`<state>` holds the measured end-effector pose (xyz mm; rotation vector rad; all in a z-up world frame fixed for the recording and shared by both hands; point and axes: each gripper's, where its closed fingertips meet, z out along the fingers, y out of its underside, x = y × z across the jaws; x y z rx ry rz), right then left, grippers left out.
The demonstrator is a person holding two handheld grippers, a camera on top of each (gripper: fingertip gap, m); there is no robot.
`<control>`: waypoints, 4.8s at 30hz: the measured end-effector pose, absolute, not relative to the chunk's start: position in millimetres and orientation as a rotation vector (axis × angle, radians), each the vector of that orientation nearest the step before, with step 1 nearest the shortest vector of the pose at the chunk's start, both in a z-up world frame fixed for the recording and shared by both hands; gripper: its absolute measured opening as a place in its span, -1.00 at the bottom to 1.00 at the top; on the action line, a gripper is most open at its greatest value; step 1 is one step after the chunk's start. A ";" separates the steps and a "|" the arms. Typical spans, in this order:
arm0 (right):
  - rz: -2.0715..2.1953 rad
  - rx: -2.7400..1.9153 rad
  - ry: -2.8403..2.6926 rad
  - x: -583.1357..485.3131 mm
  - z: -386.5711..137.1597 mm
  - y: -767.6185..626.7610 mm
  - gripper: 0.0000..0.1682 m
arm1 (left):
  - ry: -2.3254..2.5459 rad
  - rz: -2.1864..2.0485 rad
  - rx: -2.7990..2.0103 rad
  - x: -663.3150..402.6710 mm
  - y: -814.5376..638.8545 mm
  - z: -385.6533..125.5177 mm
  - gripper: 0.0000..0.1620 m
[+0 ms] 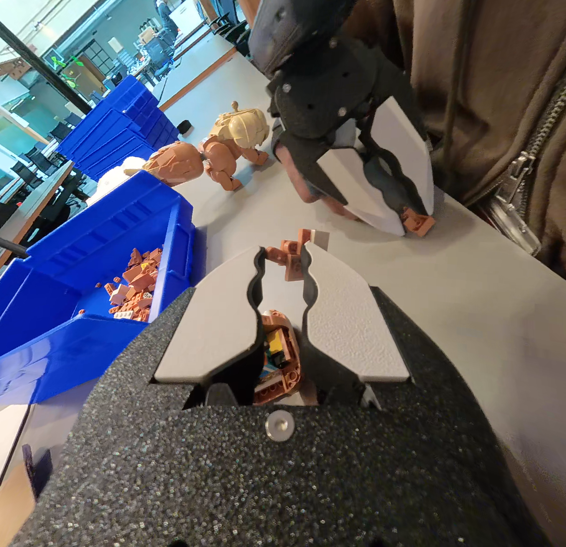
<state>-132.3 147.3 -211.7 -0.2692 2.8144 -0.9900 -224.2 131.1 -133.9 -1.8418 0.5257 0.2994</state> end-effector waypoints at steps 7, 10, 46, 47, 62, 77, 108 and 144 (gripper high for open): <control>-1.173 -0.004 3.006 -200.3 -188.9 155.1 -0.80 | 0.431 0.344 -1.834 -241.3 130.3 -130.6 -0.73; -1.479 0.477 3.112 -287.1 -144.2 172.6 -0.80 | 0.338 0.382 -1.810 -255.9 128.4 -123.9 -0.73; -2.248 0.108 2.455 -323.9 -102.5 91.7 -0.87 | -0.233 0.274 -1.531 -328.7 92.2 -88.9 -0.81; -2.230 0.097 2.468 -323.0 -104.6 91.2 -0.87 | -0.231 0.256 -1.525 -327.6 92.7 -89.1 -0.79; -2.096 -0.043 2.499 -309.0 -117.1 88.8 -0.87 | -0.091 0.191 -1.647 -307.4 102.5 -108.3 -0.80; -2.028 -0.072 2.526 -306.6 -123.5 89.4 -0.86 | -0.146 0.036 -1.657 -302.5 102.0 -108.3 -0.87; -2.247 -0.316 3.354 -344.3 -111.5 92.6 -0.59 | -0.624 -0.161 -1.440 -338.3 97.7 -102.6 -0.87; -2.221 -0.171 3.243 -341.2 -112.5 92.7 -0.58 | -0.354 0.239 -1.730 -327.1 104.2 -110.6 -0.86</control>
